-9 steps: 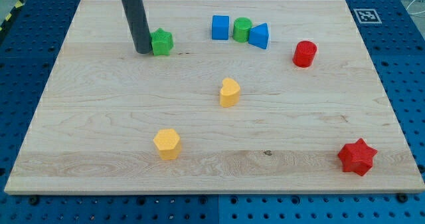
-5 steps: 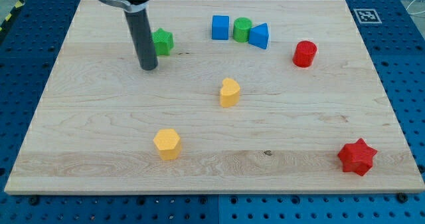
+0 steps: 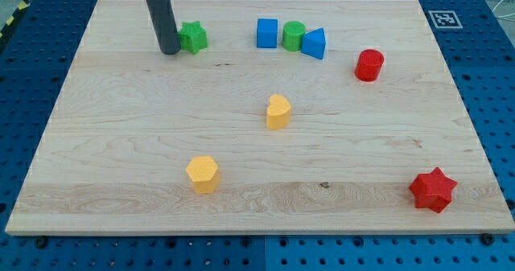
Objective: Slide the green star towards the blue cube
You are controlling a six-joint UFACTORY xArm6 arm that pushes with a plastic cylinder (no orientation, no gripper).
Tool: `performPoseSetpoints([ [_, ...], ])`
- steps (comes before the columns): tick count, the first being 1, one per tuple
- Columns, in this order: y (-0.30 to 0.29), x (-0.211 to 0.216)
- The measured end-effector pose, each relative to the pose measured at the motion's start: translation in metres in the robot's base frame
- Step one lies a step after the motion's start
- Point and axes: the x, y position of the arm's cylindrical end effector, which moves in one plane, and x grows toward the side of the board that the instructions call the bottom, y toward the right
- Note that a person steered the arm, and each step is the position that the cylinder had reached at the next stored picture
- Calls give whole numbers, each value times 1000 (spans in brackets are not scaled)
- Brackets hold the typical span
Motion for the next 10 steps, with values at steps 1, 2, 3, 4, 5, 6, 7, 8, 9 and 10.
performPoseSetpoints([
  [1,0,-18],
  [2,0,-21],
  [3,4,-22],
  [4,4,-21],
  [5,7,-19],
  [6,11,-16],
  [7,27,-16],
  [8,33,-19],
  [9,35,-21],
  [10,44,-21],
])
